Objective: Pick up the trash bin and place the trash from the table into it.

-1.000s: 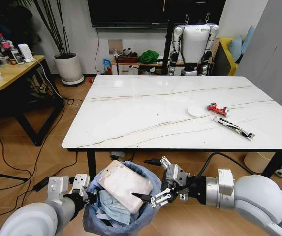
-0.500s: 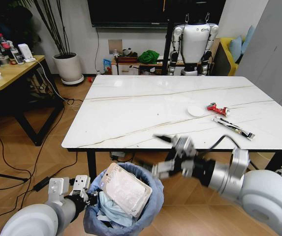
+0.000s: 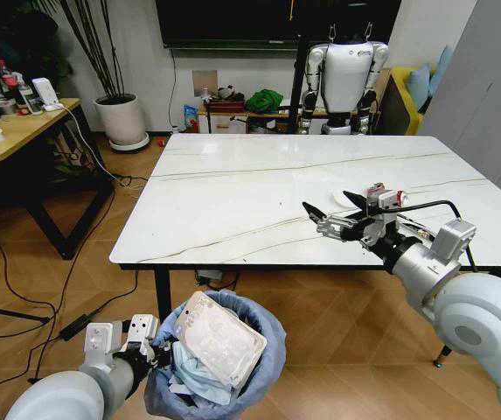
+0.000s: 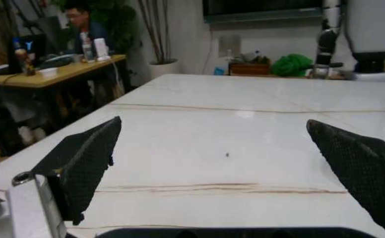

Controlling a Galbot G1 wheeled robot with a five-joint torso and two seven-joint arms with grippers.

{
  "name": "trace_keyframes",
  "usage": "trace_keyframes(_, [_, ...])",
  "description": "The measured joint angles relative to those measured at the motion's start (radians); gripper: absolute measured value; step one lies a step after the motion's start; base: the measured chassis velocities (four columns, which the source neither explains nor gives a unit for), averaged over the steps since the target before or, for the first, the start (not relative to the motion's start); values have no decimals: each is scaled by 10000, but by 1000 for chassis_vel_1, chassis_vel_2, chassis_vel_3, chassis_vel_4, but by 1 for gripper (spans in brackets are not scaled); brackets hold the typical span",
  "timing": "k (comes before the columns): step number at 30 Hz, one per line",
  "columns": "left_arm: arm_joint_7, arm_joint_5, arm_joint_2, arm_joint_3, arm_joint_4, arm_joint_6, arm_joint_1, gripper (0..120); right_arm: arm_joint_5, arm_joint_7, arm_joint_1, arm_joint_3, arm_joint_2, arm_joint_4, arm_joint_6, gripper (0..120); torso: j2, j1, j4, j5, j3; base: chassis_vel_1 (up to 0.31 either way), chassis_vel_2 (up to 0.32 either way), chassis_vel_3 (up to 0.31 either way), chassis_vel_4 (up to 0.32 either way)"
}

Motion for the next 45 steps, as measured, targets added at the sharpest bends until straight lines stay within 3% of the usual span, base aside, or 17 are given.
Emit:
trace_keyframes(12, [191,263,-79,89,0,0,2,0,-2989,-697,-1786,1086,1846,140,136,100,2,-3,-1,-1,-1,0,0,0,0])
trace_keyframes(19, [215,265,-44,81,0,0,-22,0,-3689,-1025,-2151,1224,2633,128,166,100,2,-2,0,-1,-1,0,0,0,0])
trace_keyframes(45, [215,314,0,52,0,0,158,0,-3736,-1417,-2512,1515,2864,233,268,100,1,1,0,-1,0,-68,-66,64,68])
